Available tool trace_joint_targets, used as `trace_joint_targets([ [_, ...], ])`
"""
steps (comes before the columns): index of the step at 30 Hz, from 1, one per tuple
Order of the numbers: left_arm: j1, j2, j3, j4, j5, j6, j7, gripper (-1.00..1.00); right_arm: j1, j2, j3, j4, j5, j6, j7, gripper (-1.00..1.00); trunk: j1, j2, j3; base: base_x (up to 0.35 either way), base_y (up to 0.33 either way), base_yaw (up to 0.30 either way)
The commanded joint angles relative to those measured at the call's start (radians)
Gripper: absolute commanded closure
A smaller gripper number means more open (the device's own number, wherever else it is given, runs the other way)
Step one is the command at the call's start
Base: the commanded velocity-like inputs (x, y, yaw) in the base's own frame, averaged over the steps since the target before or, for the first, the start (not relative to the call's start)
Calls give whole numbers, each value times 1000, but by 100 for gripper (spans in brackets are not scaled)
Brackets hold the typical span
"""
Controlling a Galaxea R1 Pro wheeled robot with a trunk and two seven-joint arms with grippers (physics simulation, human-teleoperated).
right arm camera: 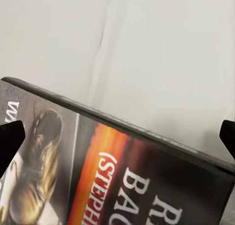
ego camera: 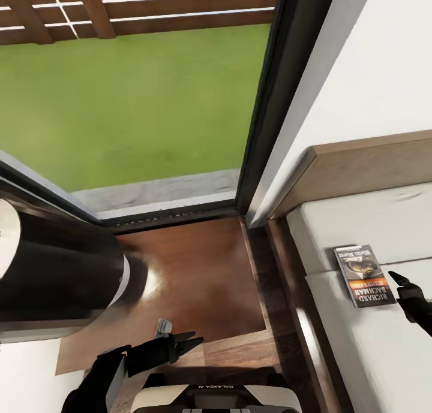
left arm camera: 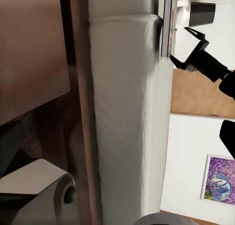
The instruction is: In the bedroom, move the book from the bed onto either nightstand, and place the two sandals side by side next to the bed.
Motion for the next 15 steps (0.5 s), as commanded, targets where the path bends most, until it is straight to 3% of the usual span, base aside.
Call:
trace_joint_targets([
  [1,0,-1,4,0,-2,11,-5,-100,0,0,-3,0,-4,6,2,-100,0,0,0,0,40,0],
  [15,0,-1,3,0,-2,11,-5,-100,0,0,-3,0,-4,6,2,-100,0,0,0,0,6,0],
])
